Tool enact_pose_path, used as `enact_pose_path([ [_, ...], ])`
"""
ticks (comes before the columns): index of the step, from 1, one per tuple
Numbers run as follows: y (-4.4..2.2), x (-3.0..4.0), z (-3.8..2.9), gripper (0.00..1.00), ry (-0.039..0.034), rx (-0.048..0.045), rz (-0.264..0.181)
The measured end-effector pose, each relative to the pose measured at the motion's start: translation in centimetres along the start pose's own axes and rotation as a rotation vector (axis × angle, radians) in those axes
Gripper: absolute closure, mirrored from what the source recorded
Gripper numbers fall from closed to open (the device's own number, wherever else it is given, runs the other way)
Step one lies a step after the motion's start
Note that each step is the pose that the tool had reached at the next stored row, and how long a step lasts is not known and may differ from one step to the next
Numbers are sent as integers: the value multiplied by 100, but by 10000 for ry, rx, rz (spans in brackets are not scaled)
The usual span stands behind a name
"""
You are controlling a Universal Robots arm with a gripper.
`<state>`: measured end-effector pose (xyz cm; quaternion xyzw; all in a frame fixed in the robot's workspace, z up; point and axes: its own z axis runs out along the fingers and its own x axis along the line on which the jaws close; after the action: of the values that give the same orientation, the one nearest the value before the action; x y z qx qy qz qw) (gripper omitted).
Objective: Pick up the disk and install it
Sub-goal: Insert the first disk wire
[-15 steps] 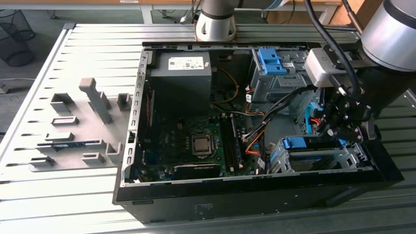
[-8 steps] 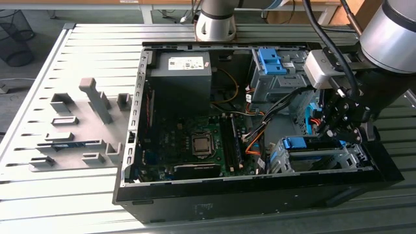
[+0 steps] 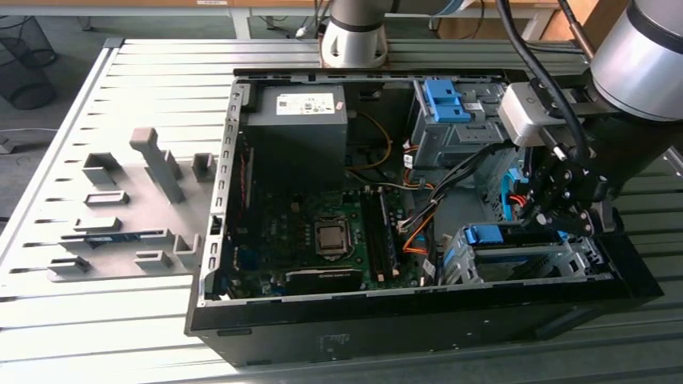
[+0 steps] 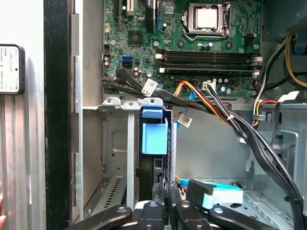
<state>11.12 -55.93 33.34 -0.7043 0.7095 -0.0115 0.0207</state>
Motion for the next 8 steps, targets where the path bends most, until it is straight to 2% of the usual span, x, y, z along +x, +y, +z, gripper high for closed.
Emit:
enact_pose_path([
  [8, -1, 3, -15, 84, 3, 0, -1],
])
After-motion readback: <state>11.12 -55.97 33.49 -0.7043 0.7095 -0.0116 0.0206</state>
